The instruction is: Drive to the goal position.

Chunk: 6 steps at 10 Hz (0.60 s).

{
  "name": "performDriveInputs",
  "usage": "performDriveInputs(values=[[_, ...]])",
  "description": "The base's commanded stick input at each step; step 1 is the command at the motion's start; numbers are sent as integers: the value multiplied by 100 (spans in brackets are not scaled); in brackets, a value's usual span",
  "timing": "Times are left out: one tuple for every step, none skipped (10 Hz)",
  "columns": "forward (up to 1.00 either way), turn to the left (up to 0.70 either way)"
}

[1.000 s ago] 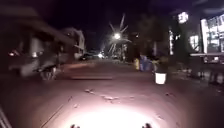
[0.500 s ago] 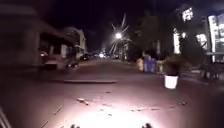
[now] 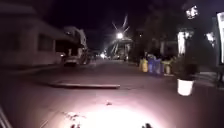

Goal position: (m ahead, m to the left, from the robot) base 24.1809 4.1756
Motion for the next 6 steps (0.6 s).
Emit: performDriveInputs(values=[[85, -31], [85, -8], [85, 0], [85, 0], [85, 0], [85, 0]])
